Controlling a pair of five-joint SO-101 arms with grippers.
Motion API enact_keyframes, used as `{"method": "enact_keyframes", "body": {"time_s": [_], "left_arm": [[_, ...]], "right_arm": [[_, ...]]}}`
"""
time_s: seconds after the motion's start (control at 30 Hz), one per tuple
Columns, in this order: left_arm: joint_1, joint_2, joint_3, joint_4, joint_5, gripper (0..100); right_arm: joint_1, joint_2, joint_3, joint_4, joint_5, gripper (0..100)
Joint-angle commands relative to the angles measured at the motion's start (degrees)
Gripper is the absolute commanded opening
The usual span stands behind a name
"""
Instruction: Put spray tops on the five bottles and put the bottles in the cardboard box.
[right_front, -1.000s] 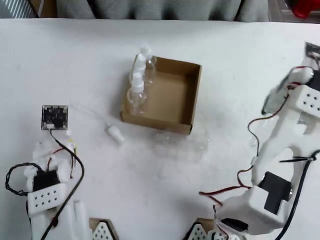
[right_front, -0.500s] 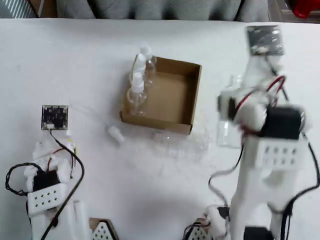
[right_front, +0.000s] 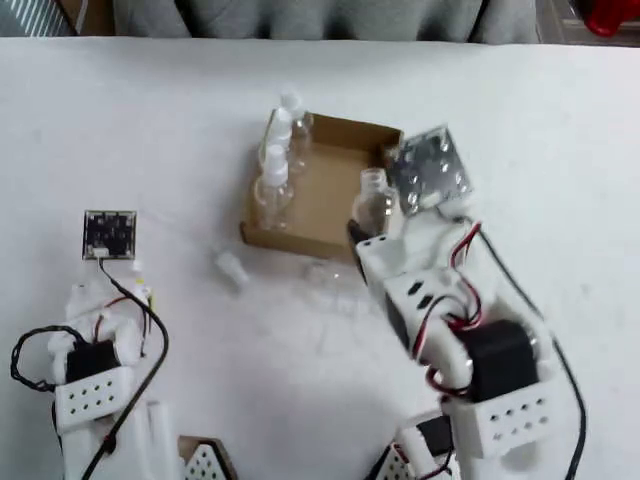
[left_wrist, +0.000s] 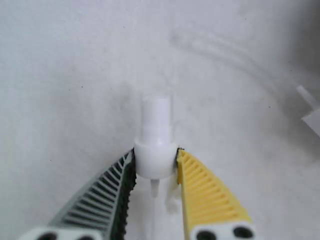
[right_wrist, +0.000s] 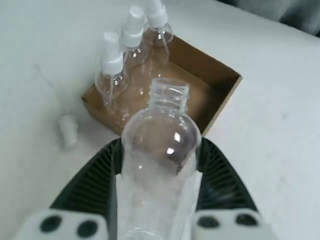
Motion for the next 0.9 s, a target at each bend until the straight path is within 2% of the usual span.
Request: {"method": "enact_keyframes", "body": {"time_s": [0.0, 0.1, 0.33, 0.53, 0.63, 0.8, 0.87], "left_arm": [[0.31, -1.45, -0.44, -1.23, -0.53, 2], [0.31, -1.45, -0.44, -1.23, -0.53, 2], [0.48, -1.45, -0.44, -1.23, -0.53, 2], [0.57, -1.45, -0.44, -1.32, -0.53, 2], [0.66, -1.45, -0.44, -1.32, -0.53, 2], [0.66, -1.45, -0.44, -1.58, -0.53, 2], [0.66, -1.45, -0.44, -1.58, -0.53, 2]], "right_arm": [[-0.31, -8.66, 11.69, -17.54, -0.26, 1.6], [-0.4, -14.37, 19.34, -28.53, -0.26, 1.6], [-0.66, -26.07, 31.3, -39.69, -0.26, 1.6], [-0.84, -39.08, 47.38, -55.34, -0.79, 1.6], [-3.38, -44.35, 55.65, -61.14, -0.79, 1.6], [-10.07, -43.65, 63.65, -66.24, -0.79, 1.5], [-12.62, -43.74, 63.91, -64.92, -0.88, 1.5]]}}
